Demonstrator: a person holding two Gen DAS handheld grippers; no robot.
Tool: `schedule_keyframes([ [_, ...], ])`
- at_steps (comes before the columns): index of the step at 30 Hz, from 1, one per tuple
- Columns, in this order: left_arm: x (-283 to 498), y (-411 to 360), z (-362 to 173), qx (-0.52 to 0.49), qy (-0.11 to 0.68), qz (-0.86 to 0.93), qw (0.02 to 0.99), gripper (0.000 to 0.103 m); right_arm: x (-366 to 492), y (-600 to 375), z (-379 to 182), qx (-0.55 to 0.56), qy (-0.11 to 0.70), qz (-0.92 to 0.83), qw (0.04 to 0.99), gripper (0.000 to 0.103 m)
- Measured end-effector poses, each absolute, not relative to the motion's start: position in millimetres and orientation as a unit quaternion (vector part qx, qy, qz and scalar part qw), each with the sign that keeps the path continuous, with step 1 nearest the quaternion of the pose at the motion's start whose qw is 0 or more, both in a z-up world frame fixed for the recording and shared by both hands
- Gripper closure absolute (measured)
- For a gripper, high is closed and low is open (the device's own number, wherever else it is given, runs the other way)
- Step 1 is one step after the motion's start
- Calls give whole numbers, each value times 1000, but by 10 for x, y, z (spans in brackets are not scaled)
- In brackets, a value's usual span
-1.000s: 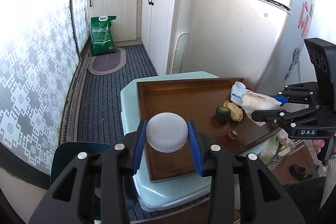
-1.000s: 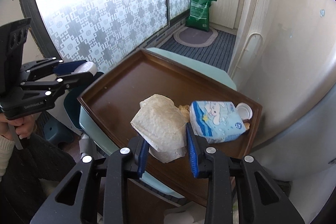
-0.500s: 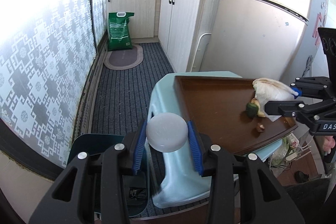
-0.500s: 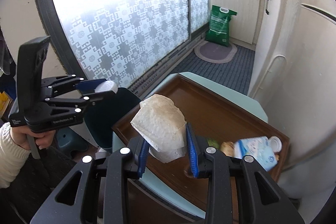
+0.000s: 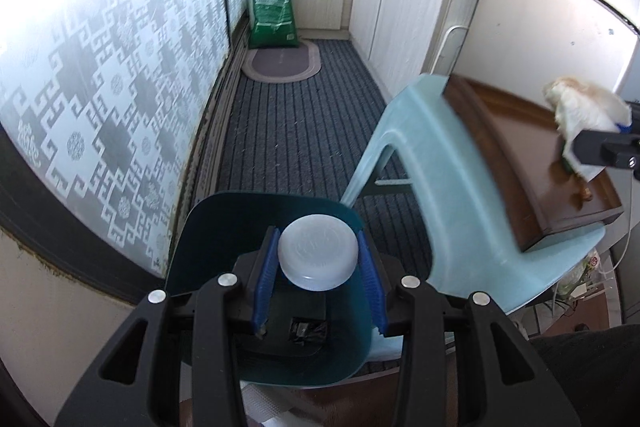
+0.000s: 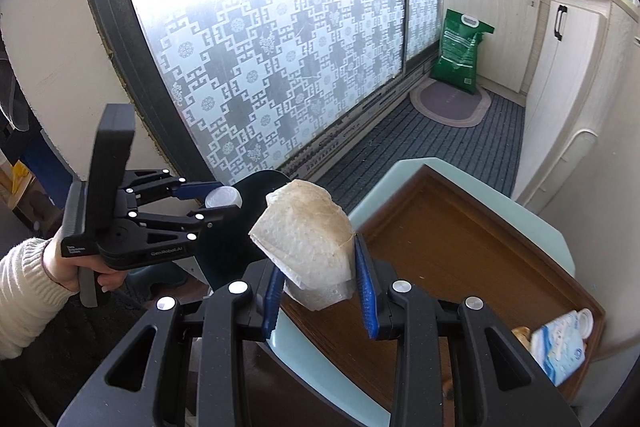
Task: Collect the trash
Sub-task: 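Carry the lid into the teal bin and open the left tool while the right tool carries the paper over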
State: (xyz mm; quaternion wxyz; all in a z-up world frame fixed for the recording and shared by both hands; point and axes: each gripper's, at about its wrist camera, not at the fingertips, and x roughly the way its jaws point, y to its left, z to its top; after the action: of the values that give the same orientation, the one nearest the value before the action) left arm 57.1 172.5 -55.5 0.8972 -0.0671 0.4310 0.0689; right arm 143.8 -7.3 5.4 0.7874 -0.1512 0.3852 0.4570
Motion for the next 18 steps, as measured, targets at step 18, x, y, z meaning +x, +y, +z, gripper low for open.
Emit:
schedule_keyframes([
  [18,575,2108,-1407,-84,517,81,848,61,1318,537,-214,-180,406,481,756,70],
])
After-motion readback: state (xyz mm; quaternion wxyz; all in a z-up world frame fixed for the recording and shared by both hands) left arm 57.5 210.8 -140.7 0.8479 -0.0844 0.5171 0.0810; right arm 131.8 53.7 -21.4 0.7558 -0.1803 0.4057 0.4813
